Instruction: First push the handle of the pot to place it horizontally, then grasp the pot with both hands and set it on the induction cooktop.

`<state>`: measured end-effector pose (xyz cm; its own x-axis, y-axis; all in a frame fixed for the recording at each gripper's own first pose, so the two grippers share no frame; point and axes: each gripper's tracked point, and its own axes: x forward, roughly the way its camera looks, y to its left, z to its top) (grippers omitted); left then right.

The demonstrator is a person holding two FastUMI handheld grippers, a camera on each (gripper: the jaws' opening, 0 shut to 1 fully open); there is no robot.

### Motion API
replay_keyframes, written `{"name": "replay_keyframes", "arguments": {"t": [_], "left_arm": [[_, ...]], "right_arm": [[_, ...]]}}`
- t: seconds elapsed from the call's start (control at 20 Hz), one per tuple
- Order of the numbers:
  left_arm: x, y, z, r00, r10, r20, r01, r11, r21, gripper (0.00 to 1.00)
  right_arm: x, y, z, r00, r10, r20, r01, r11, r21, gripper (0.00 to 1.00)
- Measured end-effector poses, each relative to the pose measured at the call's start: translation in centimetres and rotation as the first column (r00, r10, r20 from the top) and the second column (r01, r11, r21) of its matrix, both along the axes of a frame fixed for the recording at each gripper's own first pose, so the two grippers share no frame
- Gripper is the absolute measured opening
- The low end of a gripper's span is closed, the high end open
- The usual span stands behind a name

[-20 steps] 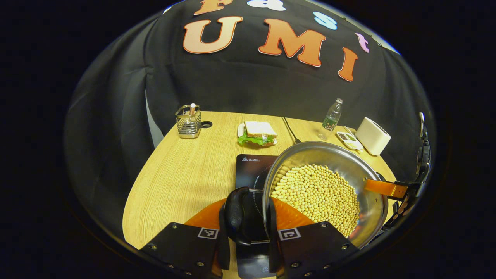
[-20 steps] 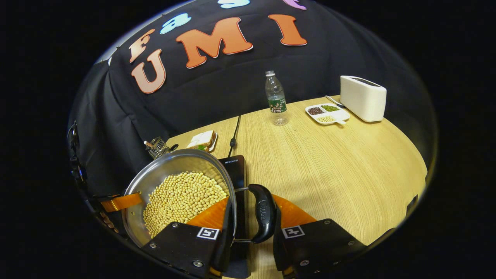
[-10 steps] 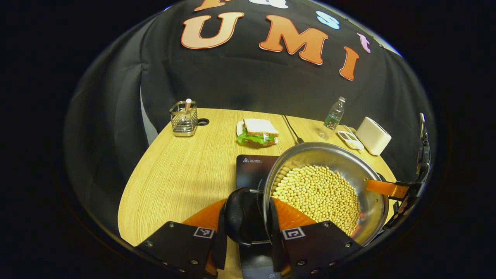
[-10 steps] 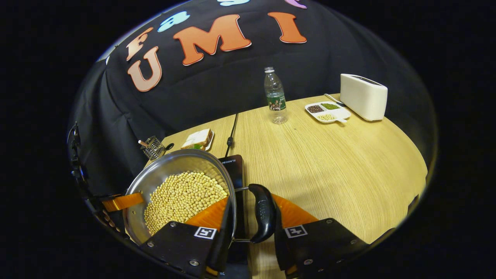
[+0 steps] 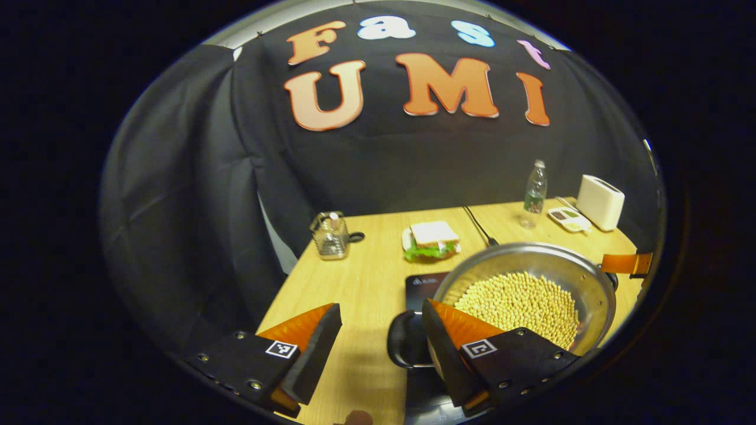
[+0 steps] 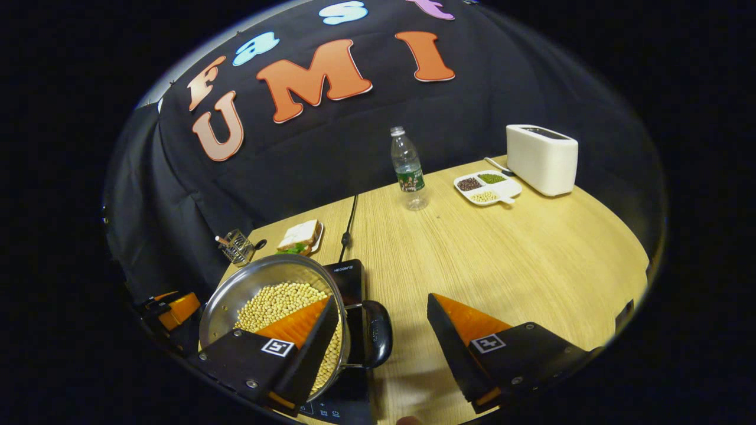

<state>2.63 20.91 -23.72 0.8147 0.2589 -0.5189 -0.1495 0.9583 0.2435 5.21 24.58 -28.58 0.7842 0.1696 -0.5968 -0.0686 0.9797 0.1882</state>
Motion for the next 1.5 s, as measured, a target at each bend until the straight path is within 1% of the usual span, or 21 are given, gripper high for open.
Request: {"name": "replay_keyframes", "arguments": {"t": [0.1, 0.15, 0.25, 0.35, 0.4, 0.45, 0.55, 0.6, 0.65, 0.7, 0.75, 0.85, 0.95, 1.0, 1.05, 1.1, 1.2, 1.3, 1.4, 1.5], "left_arm": [[0.0, -0.6, 4.4, 0.994, 0.024, 0.103, -0.018, 0.998, -0.060, 0.85], [0.0, -0.9, 7.1, 0.987, 0.034, 0.159, -0.021, 0.997, -0.078, 0.85], [-1.1, -1.8, 13.1, 0.960, 0.035, 0.279, -0.019, 0.998, -0.057, 0.85], [-2.5, -4.0, 18.9, 0.924, 0.003, 0.383, 0.014, 0.999, -0.041, 0.84], [-3.2, -5.3, 20.8, 0.910, -0.013, 0.414, 0.033, 0.999, -0.041, 0.84], [-3.9, -6.9, 22.8, 0.896, -0.037, 0.443, 0.057, 0.998, -0.031, 0.86], [-5.4, -8.9, 25.5, 0.879, -0.081, 0.470, 0.079, 0.997, 0.024, 0.86], [-6.0, -10.2, 27.0, 0.863, -0.106, 0.494, 0.095, 0.994, 0.048, 0.84], [-6.5, -11.5, 28.2, 0.850, -0.120, 0.513, 0.104, 0.993, 0.061, 0.84], [-7.1, -12.5, 28.9, 0.846, -0.125, 0.518, 0.109, 0.992, 0.062, 0.86], [-7.4, -13.6, 28.8, 0.846, -0.130, 0.517, 0.124, 0.991, 0.047, 0.86], [-7.4, -15.7, 28.7, 0.850, -0.140, 0.508, 0.171, 0.985, -0.015, 0.86], [-7.3, -16.7, 28.1, 0.861, -0.125, 0.494, 0.198, 0.975, -0.098, 0.86], [-7.2, -16.7, 28.0, 0.865, -0.115, 0.488, 0.198, 0.973, -0.122, 0.86], [-7.2, -16.1, 27.8, 0.870, -0.098, 0.483, 0.181, 0.975, -0.127, 0.86], [-7.1, -15.4, 27.7, 0.875, -0.084, 0.477, 0.160, 0.980, -0.122, 0.84], [-6.8, -14.9, 27.4, 0.881, -0.063, 0.470, 0.140, 0.981, -0.131, 0.85], [-6.7, -14.3, 27.4, 0.881, -0.042, 0.471, 0.120, 0.983, -0.138, 0.83], [-6.7, -13.7, 27.3, 0.881, -0.029, 0.471, 0.105, 0.985, -0.137, 0.84], [-6.6, -13.6, 27.2, 0.882, -0.023, 0.470, 0.097, 0.986, -0.133, 0.83]], "right_arm": [[0.1, -0.6, 2.8, 0.998, 0.012, 0.060, -0.011, 1.000, -0.019, 0.93], [0.1, -0.8, 4.5, 0.996, 0.021, 0.091, -0.019, 1.000, -0.025, 0.93], [-0.1, -1.3, 8.5, 0.986, 0.038, 0.165, -0.033, 0.999, -0.033, 0.93], [-0.1, -1.7, 12.2, 0.969, 0.053, 0.240, -0.043, 0.998, -0.046, 0.93], [-0.3, -1.9, 14.2, 0.959, 0.062, 0.276, -0.049, 0.997, -0.055, 0.93], [-0.6, -2.2, 16.1, 0.948, 0.072, 0.311, -0.055, 0.996, -0.064, 0.93], [-1.2, -2.5, 19.5, 0.924, 0.095, 0.370, -0.069, 0.994, -0.085, 0.93], [-1.5, -2.7, 21.1, 0.912, 0.108, 0.396, -0.074, 0.992, -0.101, 0.93], [-1.8, -2.9, 22.9, 0.895, 0.121, 0.428, -0.076, 0.990, -0.121, 0.93], [-2.0, -3.1, 24.6, 0.879, 0.134, 0.458, -0.076, 0.987, -0.142, 0.93], [-2.4, -3.0, 26.0, 0.866, 0.143, 0.479, -0.077, 0.985, -0.155, 0.93], [-3.3, -2.4, 28.3, 0.846, 0.156, 0.509, -0.088, 0.984, -0.154, 0.93], [-4.0, -1.7, 29.4, 0.832, 0.175, 0.526, -0.109, 0.982, -0.153, 0.93], [-4.3, -1.4, 29.7, 0.828, 0.184, 0.530, -0.119, 0.981, -0.156, 0.93], [-4.6, -1.1, 29.6, 0.826, 0.193, 0.529, -0.128, 0.979, -0.158, 0.93], [-4.7, -0.7, 29.6, 0.825, 0.204, 0.526, -0.140, 0.977, -0.159, 0.93], [-5.0, 0.0, 29.0, 0.828, 0.226, 0.513, -0.166, 0.973, -0.161, 0.93], [-4.9, 0.4, 28.6, 0.831, 0.233, 0.505, -0.176, 0.972, -0.158, 0.93], [-4.7, 0.7, 28.1, 0.835, 0.236, 0.497, -0.182, 0.971, -0.156, 0.93], [-4.5, 0.7, 27.9, 0.834, 0.240, 0.497, -0.179, 0.970, -0.167, 0.93]]}}
